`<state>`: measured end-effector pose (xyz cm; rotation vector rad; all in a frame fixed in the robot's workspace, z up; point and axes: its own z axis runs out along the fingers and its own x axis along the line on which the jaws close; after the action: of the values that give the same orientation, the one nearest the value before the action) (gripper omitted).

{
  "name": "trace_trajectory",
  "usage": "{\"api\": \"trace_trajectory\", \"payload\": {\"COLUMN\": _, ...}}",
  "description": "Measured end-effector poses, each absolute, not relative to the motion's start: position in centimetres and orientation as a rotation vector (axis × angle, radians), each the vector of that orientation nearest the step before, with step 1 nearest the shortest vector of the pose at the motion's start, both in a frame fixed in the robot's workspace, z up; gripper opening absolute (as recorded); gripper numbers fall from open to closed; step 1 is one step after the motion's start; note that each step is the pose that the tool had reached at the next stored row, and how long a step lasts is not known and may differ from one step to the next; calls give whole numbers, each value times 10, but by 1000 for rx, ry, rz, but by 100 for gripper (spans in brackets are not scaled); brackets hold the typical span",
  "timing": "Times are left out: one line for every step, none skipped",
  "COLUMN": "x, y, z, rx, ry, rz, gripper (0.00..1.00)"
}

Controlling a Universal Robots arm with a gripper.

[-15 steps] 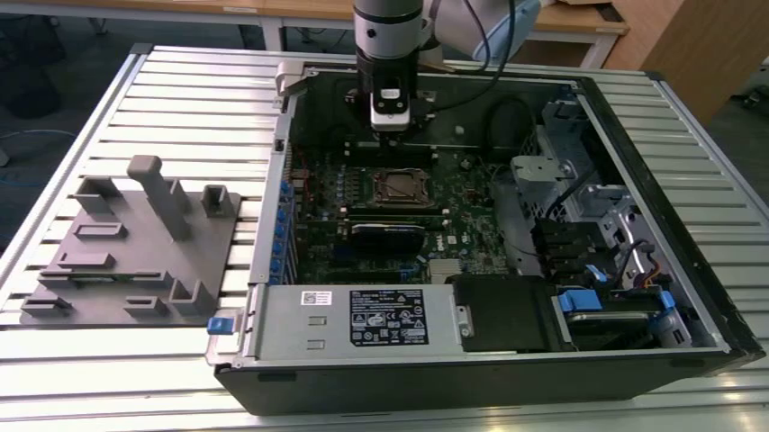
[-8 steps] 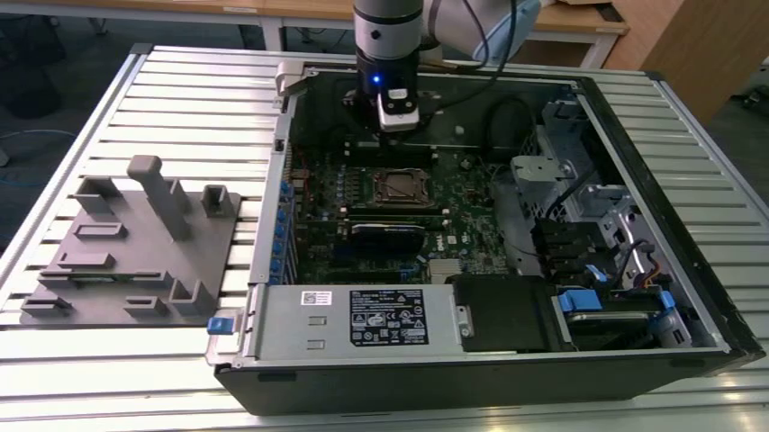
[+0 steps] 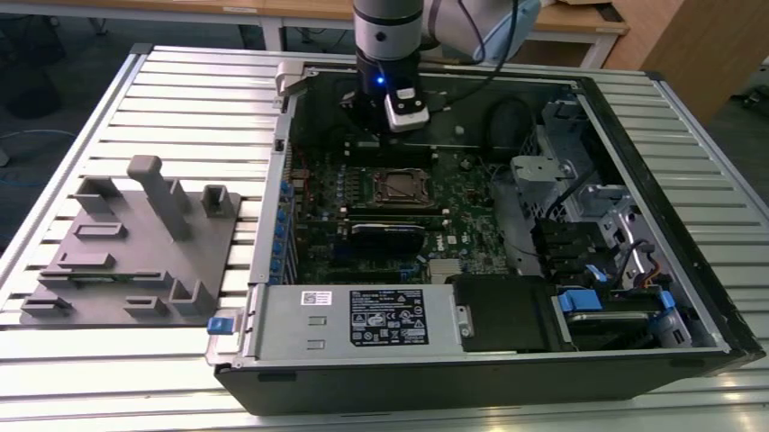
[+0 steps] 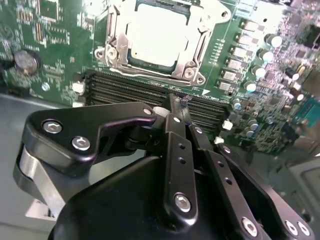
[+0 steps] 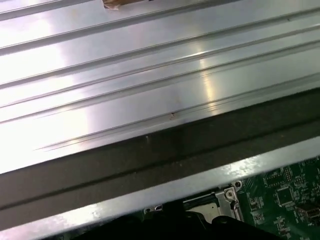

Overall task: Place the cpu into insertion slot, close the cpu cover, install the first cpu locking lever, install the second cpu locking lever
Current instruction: 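Install the first cpu locking lever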

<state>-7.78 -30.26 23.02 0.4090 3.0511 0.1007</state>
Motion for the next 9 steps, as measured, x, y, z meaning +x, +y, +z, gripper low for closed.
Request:
{"api": "trace_trajectory", "payload": {"x": -78, "y": -303, "z": 230, "rx": 383, "ry": 3055, "rz": 101, "gripper": 10}}
{"api": "trace_trajectory", "payload": {"x": -78, "y": -303, "z": 230, "rx": 358, "ry": 3059, "rz": 102, "gripper": 10}}
{"api": "trace_trajectory", "payload": {"x": -78, "y": -303, "z": 230, "rx": 334, "ry": 3062, "rz": 103, "gripper": 10}}
{"api": "trace_trajectory", "payload": {"x": -78, "y": -303, "z": 230, "rx": 312, "ry": 3065, "rz": 104, "gripper": 10}}
{"api": "trace_trajectory", "payload": {"x": -78, "y": -303, "z": 230, "rx": 290, "ry": 3067, "rz": 104, "gripper": 10}}
{"api": "trace_trajectory", "payload": {"x": -78, "y": -303, "z": 229, "rx": 268, "ry": 3070, "rz": 105, "gripper": 10}}
{"api": "trace_trajectory", "payload": {"x": -78, "y": -303, "z": 229, "rx": 245, "ry": 3072, "rz": 106, "gripper": 10}}
{"api": "trace_trajectory", "payload": {"x": -78, "y": -303, "z": 229, "rx": 221, "ry": 3074, "rz": 106, "gripper": 10}}
{"api": "trace_trajectory", "payload": {"x": -78, "y": -303, "z": 229, "rx": 202, "ry": 3076, "rz": 107, "gripper": 10}}
